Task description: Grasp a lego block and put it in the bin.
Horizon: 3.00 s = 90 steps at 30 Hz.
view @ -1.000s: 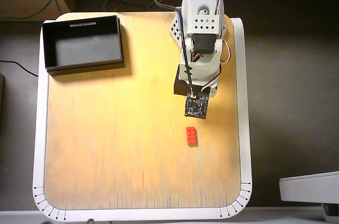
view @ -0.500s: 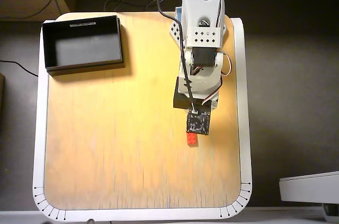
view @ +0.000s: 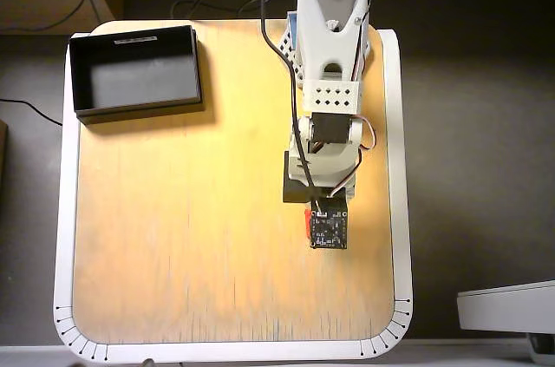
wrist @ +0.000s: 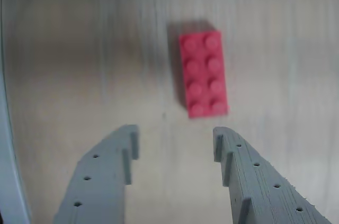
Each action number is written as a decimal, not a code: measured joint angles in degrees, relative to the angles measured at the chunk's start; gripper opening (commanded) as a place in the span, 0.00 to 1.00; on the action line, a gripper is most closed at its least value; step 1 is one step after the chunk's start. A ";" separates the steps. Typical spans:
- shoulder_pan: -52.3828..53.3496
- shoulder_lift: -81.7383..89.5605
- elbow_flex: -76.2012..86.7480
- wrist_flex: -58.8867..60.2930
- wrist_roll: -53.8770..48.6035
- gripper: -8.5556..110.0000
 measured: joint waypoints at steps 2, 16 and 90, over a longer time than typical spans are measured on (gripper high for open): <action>0.44 -0.62 -0.44 -2.02 0.53 0.23; 1.93 -7.12 -0.88 -5.54 2.20 0.25; 13.54 1.76 -7.65 -1.14 -0.26 0.07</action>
